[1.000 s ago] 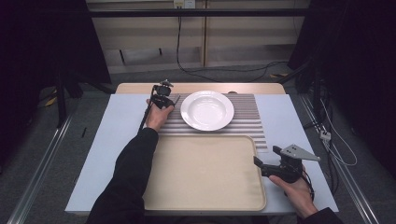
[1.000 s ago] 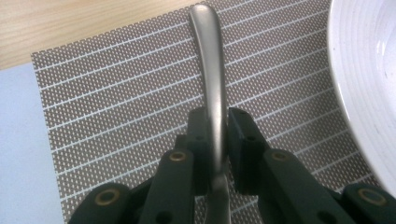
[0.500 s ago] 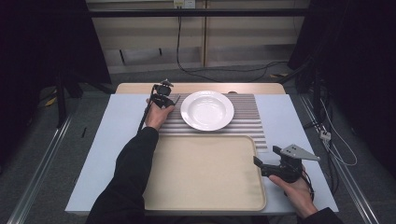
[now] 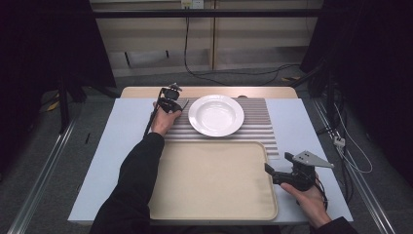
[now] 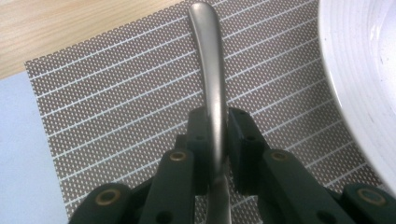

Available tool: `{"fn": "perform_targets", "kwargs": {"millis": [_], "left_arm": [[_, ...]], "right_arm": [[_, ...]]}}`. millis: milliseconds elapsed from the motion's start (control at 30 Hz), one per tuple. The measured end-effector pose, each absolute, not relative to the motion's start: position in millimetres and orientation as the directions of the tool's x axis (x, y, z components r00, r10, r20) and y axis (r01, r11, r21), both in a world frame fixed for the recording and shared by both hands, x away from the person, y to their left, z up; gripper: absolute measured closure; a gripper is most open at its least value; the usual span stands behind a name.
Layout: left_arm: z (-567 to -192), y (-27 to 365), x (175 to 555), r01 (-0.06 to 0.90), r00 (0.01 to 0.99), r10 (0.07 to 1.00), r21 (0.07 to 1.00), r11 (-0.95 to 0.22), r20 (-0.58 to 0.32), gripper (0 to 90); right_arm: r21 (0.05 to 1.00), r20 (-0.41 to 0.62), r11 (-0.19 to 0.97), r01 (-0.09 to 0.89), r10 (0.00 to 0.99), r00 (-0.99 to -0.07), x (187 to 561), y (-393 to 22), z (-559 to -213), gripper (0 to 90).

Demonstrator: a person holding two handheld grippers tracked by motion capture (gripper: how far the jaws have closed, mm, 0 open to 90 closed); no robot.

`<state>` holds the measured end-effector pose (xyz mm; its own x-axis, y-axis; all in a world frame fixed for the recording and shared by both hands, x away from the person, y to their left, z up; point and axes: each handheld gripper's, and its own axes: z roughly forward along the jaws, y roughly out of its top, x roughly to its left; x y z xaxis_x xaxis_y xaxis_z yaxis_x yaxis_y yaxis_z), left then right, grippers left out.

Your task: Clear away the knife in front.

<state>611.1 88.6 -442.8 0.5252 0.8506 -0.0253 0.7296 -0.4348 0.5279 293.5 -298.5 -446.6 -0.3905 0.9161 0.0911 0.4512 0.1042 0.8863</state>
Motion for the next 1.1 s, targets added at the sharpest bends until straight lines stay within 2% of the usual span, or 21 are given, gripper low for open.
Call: {"fn": "perform_targets", "kwargs": {"millis": [667, 1100], "left_arm": [[-428, 94, 605, 0.715, 0.534, 0.845, 0.541, -0.443, -0.014, 79.8], [-419, 98, 593, 0.693, 0.556, 0.830, 0.574, -0.436, -0.041, 79.8]], "right_arm": [[0.883, 0.093, 0.104, 0.458, 0.917, -0.388, 294, -298, -447, 10.0], [0.883, 0.091, 0.105, 0.457, 0.917, -0.387, 294, -298, -447, 10.0]]}}
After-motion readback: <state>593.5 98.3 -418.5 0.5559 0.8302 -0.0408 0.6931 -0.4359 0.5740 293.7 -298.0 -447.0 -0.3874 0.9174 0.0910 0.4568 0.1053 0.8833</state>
